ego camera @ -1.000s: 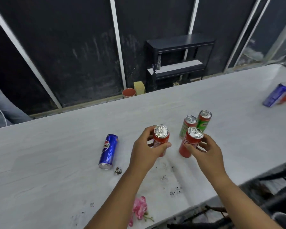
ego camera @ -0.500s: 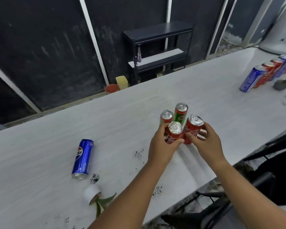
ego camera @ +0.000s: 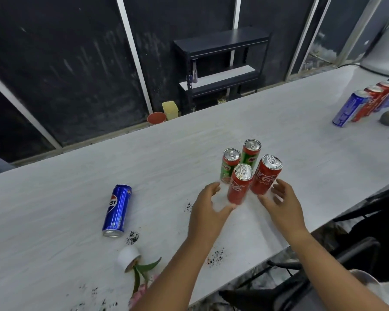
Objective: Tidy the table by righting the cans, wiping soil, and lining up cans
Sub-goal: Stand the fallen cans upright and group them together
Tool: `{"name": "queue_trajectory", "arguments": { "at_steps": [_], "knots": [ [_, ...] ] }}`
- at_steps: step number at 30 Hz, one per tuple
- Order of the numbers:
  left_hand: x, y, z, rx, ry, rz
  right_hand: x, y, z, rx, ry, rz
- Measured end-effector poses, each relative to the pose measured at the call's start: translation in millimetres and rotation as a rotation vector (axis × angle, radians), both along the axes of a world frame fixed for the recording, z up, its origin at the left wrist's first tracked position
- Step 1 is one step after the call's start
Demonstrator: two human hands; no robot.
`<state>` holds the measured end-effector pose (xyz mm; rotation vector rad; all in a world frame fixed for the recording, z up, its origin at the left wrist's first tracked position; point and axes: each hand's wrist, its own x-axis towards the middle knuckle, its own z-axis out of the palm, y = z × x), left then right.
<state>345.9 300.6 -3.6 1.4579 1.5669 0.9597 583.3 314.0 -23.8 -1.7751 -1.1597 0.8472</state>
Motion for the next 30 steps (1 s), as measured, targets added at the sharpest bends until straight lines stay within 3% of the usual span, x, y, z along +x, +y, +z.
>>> {"name": "queue_trajectory", "arguments": {
  "at_steps": [8, 15, 20, 30],
  "knots": [
    [-147.0, -50.9, 17.1, 0.089, 0.274, 0.313, -50.3, -68.7, -3.5, -0.035, -0.124, 0.073],
    [-237.1, -56.2, 21.7, -0.086, 0.447, 0.487, -117.0, -83.2, 3.1, -0.057, -0.122, 0.242],
    [-243.7, -46.5, 15.6, -0.278, 0.339, 0.453, -143.9, -81.6, 4.3, -0.025, -0.145, 0.283],
    [-236.4, -43.9, 12.9, -0.271, 0.056, 0.360, -144.1, -79.7, 11.7, -0.067, -0.118, 0.295]
  ]
}}
